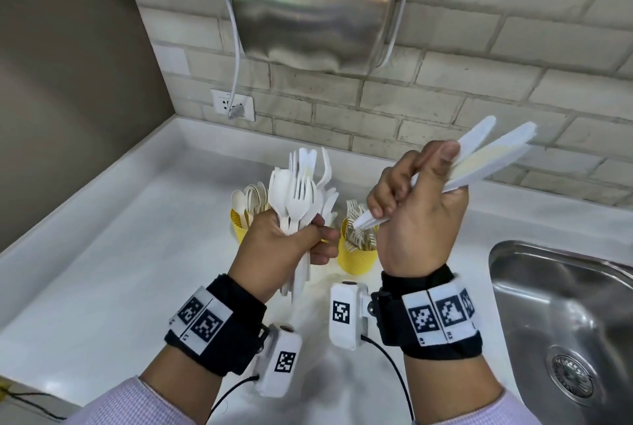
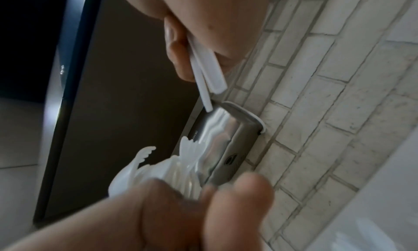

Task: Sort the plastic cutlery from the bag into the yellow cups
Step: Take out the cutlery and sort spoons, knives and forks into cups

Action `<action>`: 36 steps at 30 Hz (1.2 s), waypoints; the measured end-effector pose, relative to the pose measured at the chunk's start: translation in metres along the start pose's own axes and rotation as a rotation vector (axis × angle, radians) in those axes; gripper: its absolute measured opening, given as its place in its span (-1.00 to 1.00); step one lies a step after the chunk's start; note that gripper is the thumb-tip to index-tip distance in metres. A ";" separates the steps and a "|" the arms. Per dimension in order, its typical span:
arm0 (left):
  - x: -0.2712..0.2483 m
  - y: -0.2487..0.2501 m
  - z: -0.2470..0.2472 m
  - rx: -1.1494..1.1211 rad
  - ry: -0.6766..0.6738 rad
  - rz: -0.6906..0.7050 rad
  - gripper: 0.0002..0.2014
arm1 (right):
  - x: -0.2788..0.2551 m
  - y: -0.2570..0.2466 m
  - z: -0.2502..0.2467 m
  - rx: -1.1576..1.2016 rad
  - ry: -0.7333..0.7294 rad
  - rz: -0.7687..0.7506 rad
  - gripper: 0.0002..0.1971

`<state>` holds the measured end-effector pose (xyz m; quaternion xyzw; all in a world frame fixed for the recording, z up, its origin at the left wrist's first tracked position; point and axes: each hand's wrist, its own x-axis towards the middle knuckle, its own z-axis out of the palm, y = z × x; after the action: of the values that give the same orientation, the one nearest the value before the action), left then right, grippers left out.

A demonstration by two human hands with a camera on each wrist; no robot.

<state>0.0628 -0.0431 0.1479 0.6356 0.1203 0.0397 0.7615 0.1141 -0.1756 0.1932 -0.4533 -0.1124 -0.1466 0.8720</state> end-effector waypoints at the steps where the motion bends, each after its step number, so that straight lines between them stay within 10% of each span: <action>1: 0.000 -0.001 0.000 -0.054 -0.016 -0.026 -0.92 | -0.003 0.003 0.001 -0.018 -0.020 0.001 -0.51; 10: -0.003 -0.002 -0.001 -0.046 -0.080 -0.032 -0.87 | -0.020 0.028 -0.001 -0.125 -0.066 0.133 -0.50; 16: -0.005 -0.002 -0.006 0.270 -0.067 0.099 -0.77 | 0.007 0.017 -0.011 -0.508 -0.204 0.054 -0.98; 36: -0.006 0.001 -0.013 0.427 -0.265 0.098 -0.77 | 0.023 -0.002 -0.026 -0.880 -0.462 0.025 -0.78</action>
<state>0.0542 -0.0320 0.1476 0.7869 -0.0059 -0.0332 0.6162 0.1361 -0.2019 0.1872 -0.8003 -0.2247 -0.0656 0.5520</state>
